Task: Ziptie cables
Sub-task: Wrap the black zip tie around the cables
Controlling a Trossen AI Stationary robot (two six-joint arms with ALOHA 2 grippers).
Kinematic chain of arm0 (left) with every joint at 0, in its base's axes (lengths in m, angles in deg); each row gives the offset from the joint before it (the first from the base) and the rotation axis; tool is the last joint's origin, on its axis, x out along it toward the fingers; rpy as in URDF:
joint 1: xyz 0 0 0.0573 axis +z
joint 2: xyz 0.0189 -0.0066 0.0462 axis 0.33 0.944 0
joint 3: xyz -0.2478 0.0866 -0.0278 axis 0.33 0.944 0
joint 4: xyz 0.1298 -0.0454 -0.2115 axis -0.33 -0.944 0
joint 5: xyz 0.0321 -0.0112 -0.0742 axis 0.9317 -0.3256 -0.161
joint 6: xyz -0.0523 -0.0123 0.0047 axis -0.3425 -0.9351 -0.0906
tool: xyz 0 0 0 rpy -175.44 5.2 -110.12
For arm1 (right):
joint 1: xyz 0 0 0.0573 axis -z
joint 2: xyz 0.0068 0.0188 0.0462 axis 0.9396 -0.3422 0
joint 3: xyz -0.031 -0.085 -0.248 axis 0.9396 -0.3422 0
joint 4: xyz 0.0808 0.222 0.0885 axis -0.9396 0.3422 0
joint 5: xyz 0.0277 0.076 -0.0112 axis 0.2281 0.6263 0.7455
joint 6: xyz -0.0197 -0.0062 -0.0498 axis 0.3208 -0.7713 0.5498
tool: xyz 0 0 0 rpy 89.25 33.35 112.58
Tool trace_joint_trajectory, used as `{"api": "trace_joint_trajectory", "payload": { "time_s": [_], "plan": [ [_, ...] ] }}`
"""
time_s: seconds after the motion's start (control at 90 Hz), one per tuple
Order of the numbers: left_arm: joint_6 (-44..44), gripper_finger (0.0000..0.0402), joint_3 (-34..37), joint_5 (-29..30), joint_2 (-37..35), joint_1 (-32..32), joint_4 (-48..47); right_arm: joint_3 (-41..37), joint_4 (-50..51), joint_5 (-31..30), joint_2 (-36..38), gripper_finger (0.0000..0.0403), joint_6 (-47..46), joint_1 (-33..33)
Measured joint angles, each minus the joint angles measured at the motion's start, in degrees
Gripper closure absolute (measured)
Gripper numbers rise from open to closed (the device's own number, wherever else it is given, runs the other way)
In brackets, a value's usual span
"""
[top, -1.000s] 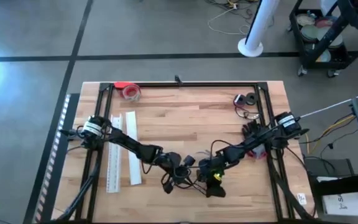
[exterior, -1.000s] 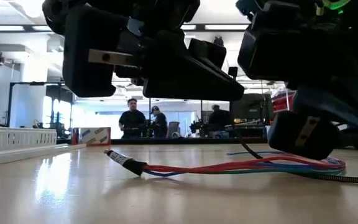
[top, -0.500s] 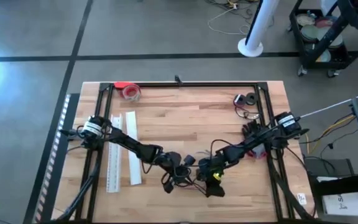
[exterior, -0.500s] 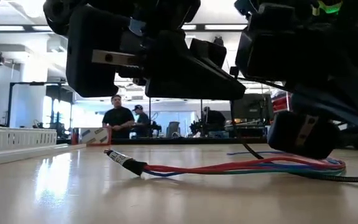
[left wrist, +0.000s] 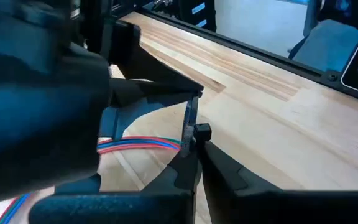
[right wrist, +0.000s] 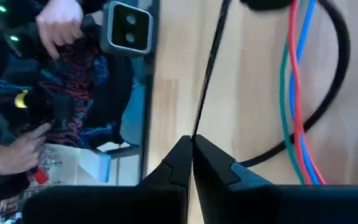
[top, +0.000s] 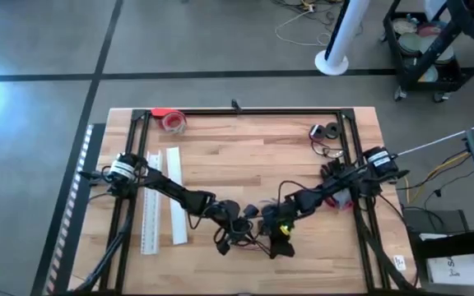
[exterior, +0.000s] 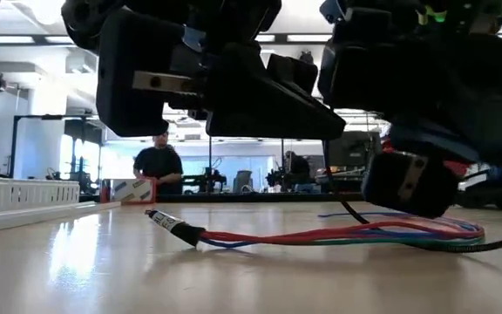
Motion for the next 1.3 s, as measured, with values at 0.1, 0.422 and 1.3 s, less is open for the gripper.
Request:
{"api": "trace_joint_trajectory", "payload": {
  "time_s": [0.1,0.422,1.3],
  "plan": [
    [0.0,0.0402,0.0,0.1,0.0,0.0,0.0,0.0,-1.0,1.1,0.0,0.0403,-0.1,0.7],
    [0.0,0.0402,0.0,0.1,0.0,0.1,-0.5,0.0,-1.0,5.4,0.0,0.0403,-0.3,-1.4],
    [0.0,0.0402,0.0,-1.5,0.0,0.1,1.5,-0.5,1.8,3.8,-0.5,0.0403,0.7,-1.9]
  ]
}}
